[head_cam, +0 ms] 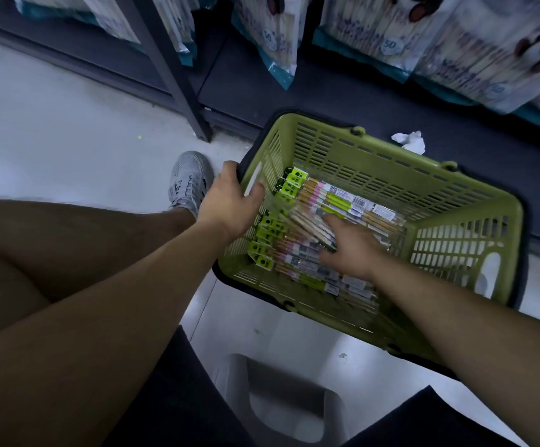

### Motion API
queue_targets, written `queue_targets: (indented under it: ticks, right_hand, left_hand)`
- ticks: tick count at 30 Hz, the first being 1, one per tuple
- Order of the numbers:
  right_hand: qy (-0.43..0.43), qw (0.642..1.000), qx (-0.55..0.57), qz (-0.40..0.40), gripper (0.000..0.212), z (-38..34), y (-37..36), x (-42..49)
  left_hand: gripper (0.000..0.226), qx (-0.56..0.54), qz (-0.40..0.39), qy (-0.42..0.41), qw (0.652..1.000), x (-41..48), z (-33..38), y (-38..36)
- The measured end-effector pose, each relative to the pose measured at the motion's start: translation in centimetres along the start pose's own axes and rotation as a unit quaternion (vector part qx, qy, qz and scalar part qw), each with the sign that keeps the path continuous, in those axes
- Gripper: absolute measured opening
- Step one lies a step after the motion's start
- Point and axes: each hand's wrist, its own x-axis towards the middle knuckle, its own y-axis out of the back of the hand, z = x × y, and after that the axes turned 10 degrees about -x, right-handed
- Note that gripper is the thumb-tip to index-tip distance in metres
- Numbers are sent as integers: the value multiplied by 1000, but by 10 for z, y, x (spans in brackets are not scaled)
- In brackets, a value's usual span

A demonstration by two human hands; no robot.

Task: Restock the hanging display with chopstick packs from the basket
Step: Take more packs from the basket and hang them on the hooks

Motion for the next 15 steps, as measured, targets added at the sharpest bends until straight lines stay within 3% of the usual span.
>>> queue_targets:
  ticks: [3,5,6,8,9,11,13,15]
  right_hand:
    - [-13,995,85,42,70,-7,36,-9]
    - [-16,987,142,79,50,-14,67,-21]
    - [-17,981,164,98,42,-18,83,-28]
    - [-9,970,199,140,41,-32,117,-46]
    - [4,963,217,159,45,-42,134,-56]
    - [43,947,259,186,55,-61,164,-76]
    - [80,932,285,209,62,-77,189,-95]
    - [95,923,291,235,63,-91,209,-110]
  left_hand:
    - [56,192,98,-161,963,-12,3,1]
    - [47,154,135,-211,956,-24,16,-2]
    - [44,90,121,-197,969,-29,25,-4]
    - [57,-90,39,-78,992,-39,47,-8]
    - [66,-196,-21,-3,980,-44,60,-8]
    - [75,-369,-139,77,916,-53,83,-9]
    - [65,-475,-225,70,848,-61,105,-6]
    - [52,-552,-260,41,791,-69,130,1]
